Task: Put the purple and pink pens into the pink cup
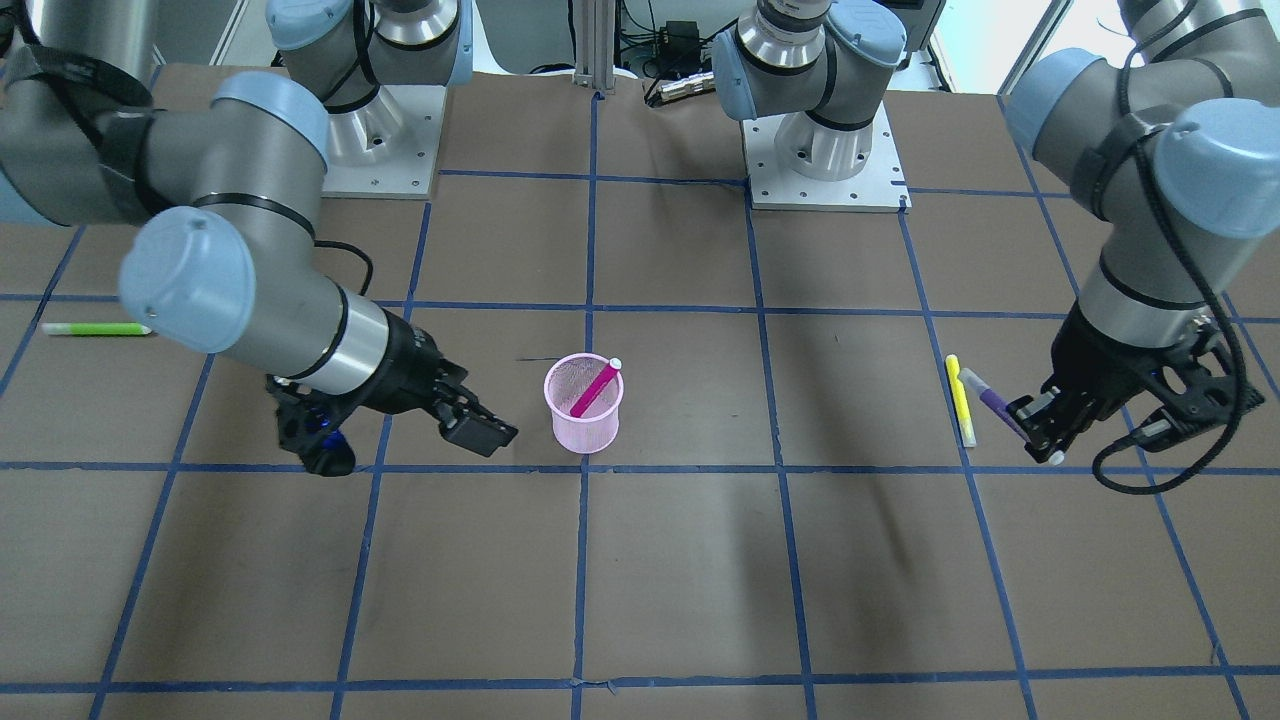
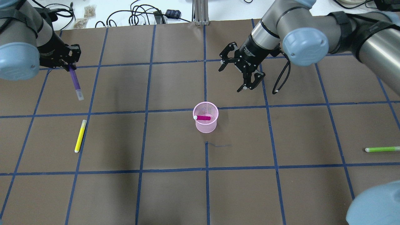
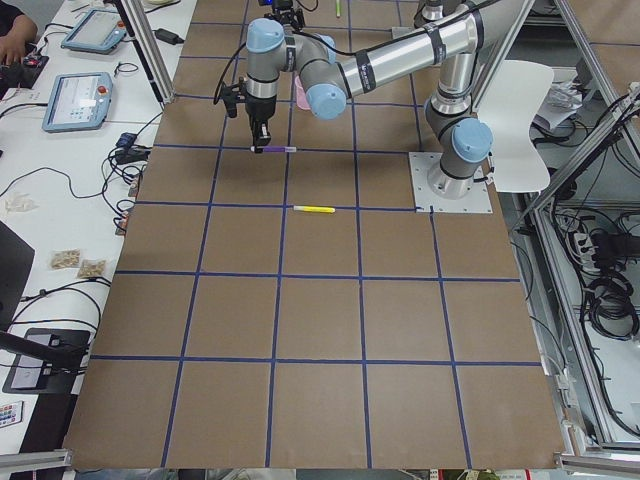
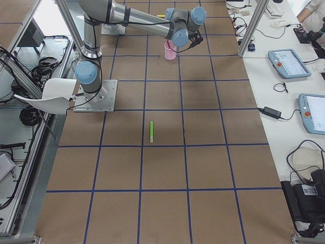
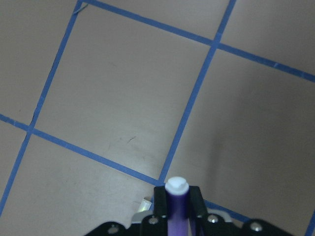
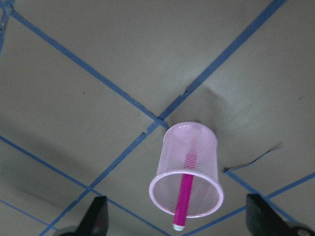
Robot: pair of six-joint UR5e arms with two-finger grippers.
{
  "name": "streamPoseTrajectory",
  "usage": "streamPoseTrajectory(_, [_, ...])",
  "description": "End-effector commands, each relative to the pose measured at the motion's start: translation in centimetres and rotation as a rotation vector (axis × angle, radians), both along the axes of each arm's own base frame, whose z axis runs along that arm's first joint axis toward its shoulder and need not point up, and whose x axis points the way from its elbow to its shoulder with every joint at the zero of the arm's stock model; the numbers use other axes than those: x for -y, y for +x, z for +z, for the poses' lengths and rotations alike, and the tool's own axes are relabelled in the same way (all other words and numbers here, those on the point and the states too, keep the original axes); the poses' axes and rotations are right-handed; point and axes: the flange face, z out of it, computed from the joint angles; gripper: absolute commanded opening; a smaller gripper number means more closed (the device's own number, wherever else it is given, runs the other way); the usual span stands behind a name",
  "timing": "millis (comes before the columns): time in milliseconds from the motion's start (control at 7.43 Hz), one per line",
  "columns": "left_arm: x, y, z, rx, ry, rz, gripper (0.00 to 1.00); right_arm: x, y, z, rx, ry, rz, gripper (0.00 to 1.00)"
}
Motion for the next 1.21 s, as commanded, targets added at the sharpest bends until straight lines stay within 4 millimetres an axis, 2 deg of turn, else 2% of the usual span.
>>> streamPoseTrajectory(0, [0.1,-9.0,0.8,-0.029,-0.121,0.017,0.00,1.6,-5.0,7.7,-0.199,-0.104,0.265,1.00])
streamPoseTrajectory(135, [-0.4,-13.6,1.3,-0.058,-0.174,0.025,0.00,1.2,-6.0,9.9,-0.305,-0.124,0.395,1.00])
streamPoseTrajectory(269, [-1.4,-18.4,1.2,-0.095,-0.241,0.045,0.00,-0.1,-5.9,10.9,-0.329,-0.137,0.463,1.00])
streamPoseTrajectory(404, [-3.0,-22.7,1.4,-0.099,-0.273,0.054,0.00,-1.4,-5.9,10.5,-0.319,-0.138,0.525,1.00])
streamPoseTrajectory(538, [-4.4,-26.3,0.7,-0.097,-0.278,0.076,0.00,-2.7,-6.3,9.8,-0.354,-0.131,0.573,1.00])
streamPoseTrajectory(673, [-5.7,-29.0,-0.1,-0.118,-0.268,0.090,0.00,-2.9,-6.8,8.6,-0.402,-0.140,0.617,1.00])
streamPoseTrajectory(808, [-6.8,-30.9,-2.3,-0.128,-0.235,0.115,0.00,-2.9,-6.8,8.7,-0.402,-0.170,0.645,1.00])
streamPoseTrajectory(1077, [-7.9,-32.3,-4.5,-0.128,-0.202,0.137,0.00,-3.0,-7.2,8.8,-0.392,-0.179,0.679,1.00])
